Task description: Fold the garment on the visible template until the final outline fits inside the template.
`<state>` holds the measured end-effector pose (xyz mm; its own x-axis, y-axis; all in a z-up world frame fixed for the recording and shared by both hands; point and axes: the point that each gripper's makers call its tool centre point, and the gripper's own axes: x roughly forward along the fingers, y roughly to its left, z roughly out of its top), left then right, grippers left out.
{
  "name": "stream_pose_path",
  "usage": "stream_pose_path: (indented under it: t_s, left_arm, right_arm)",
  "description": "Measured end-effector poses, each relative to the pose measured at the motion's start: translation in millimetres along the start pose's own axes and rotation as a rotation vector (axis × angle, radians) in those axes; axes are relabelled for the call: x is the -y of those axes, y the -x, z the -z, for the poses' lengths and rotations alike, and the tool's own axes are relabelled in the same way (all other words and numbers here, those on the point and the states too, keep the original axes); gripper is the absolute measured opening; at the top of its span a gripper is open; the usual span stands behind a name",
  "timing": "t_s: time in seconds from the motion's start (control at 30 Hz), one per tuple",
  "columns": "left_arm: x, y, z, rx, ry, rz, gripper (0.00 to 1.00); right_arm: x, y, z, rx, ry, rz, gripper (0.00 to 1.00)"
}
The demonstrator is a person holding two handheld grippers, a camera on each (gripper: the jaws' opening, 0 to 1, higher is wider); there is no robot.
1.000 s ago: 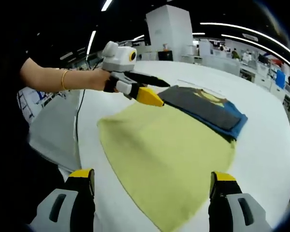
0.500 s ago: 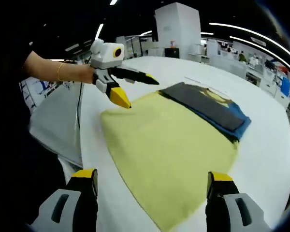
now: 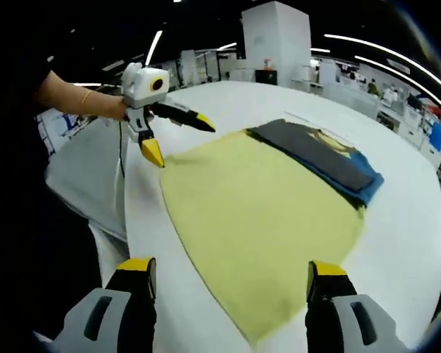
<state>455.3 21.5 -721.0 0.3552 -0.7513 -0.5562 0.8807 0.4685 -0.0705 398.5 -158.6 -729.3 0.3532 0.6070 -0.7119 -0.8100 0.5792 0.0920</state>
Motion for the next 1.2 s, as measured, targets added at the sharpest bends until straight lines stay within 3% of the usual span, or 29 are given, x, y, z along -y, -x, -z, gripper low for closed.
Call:
stream_pose_path:
  t_s: [0.27,0.53,0.67,0.87,1.2]
  left_arm:
    - [14.8,10.4,35.1,-0.073,-0.019,0.020,0.75]
    - [17.0,15.3,54.6,-0.118,-0.031,0.002,0.64]
    - [14.1,17.7,61.9,-0.135,-0.063,-0.028,0.50]
    - [14.4,20.0,70.8,-0.160,-0.107,-0.044,0.50]
    - [9.4,23.1,76.9,-0.172,-0.094,-0.071,0.41]
  right_arm:
    - [3.1,-1.9,16.4,-0.042,0.016,0.020,0.73]
    - [6.6,-3.3,26.8,-0.056,0.019,0.031,0.60]
    - [11.6,-4.4,34.4,-0.077,0.036,0.058,0.57]
    - [13.4,-5.6,38.8,-0.087,0.042,0.064,0.49]
    - [12.8,-7.5,48.4,-0.115,0.067,0.056,0.43]
